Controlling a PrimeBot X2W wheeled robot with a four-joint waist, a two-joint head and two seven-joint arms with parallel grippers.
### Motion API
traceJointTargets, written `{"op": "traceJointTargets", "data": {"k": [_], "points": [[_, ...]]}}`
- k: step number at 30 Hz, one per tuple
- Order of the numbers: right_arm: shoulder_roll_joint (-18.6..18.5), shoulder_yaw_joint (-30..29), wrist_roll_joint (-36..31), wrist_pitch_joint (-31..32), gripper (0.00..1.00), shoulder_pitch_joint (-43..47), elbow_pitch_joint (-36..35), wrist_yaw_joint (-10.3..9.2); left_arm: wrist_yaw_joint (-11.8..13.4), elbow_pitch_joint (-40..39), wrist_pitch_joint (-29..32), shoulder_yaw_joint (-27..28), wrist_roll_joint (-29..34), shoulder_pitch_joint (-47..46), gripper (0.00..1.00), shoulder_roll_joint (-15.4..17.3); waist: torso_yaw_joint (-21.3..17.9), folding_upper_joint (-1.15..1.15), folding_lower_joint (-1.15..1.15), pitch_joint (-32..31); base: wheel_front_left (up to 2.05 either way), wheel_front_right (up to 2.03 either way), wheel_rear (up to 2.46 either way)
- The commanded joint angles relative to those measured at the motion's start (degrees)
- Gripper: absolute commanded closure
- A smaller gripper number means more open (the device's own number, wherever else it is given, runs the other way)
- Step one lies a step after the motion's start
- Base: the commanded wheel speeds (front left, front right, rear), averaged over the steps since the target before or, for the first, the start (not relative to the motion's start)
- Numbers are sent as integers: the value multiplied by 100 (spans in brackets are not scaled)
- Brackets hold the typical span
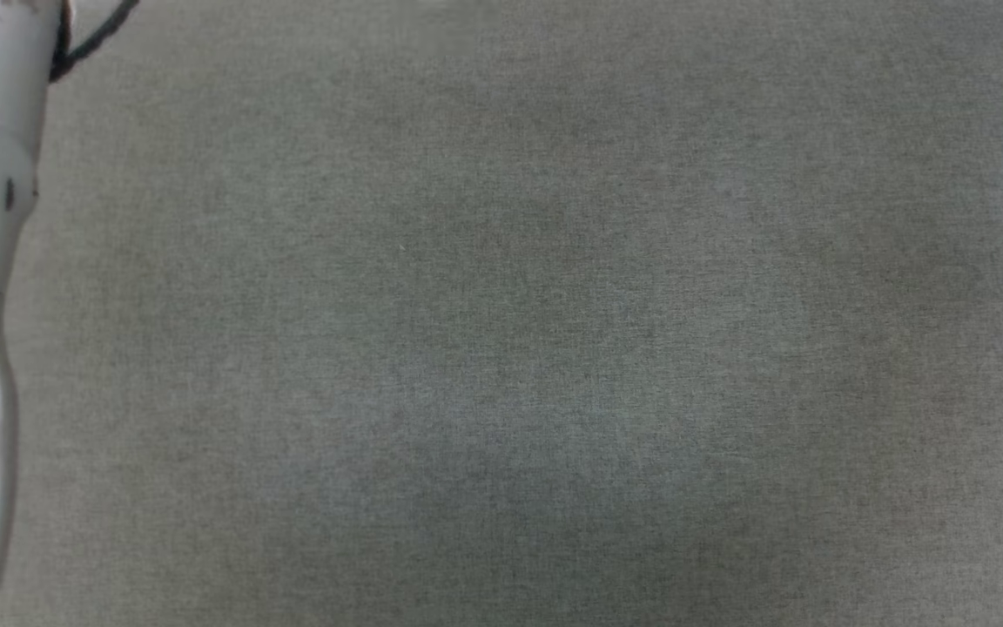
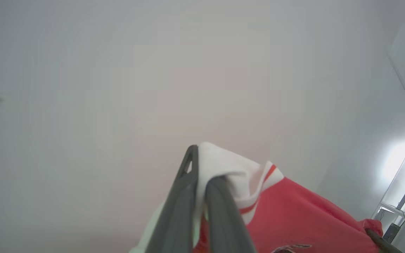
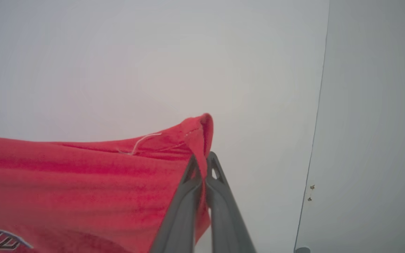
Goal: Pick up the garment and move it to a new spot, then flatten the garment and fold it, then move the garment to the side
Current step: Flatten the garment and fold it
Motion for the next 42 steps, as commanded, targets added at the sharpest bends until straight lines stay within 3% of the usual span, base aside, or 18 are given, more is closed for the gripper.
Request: {"op": "traceJointTargets", "data": {"k": [1, 9, 13, 15, 18, 23, 30, 36, 42], "points": [[-172, -46, -53, -89, 100, 127, 210, -106, 0, 226, -119, 93, -15, 159, 100, 210, -1, 0, 0, -12, 0, 0, 0], [-60, 401, -105, 69, 100, 1051, 346, -102, -216, 455, -63, -59, -401, 1586, 100, -199, 103, 0, 0, 107, 0, 0, 0], [-106, 675, 252, 390, 100, 1789, -132, -76, -237, -252, -158, -429, -273, 2615, 100, -240, 94, 0, 0, 199, 0, 0, 0], [-157, 773, 497, 493, 100, 2198, -494, -64, -239, -668, -203, -568, -160, 3153, 100, -79, 91, 0, 0, 183, 0, 0, 0], [-333, 904, 864, 652, 100, 2986, -1083, -64, -241, -1270, -234, -356, -237, 3980, 100, -9, 125, 0, 0, 81, 0, 0, 0], [-734, 946, 1338, 1028, 100, 4407, -2073, -65, -241, -2053, -243, 481, 207, 5387, 100, -34, 167, 0, 0, -137, 0, 0, 0], [-1101, 349, 1664, 1250, 100, 6122, -3367, -65, -238, -3182, -245, 973, 621, 7003, 100, -35, 113, 0, 0, -381, 0, 0, 0], [-1228, -413, 1497, 1560, 100, 7543, -4723, -65, -239, -4201, -246, 1326, 1129, 8085, 100, -57, 39, 0, 0, -380, 0, 0, 0], [-903, -1554, 1171, 2195, 100, 8888, -6103, -65, -239, -5336, -245, 1602, 1521, 9125, 100, -15, -38, 0, 0, -259, 0, 0, 0]]}}
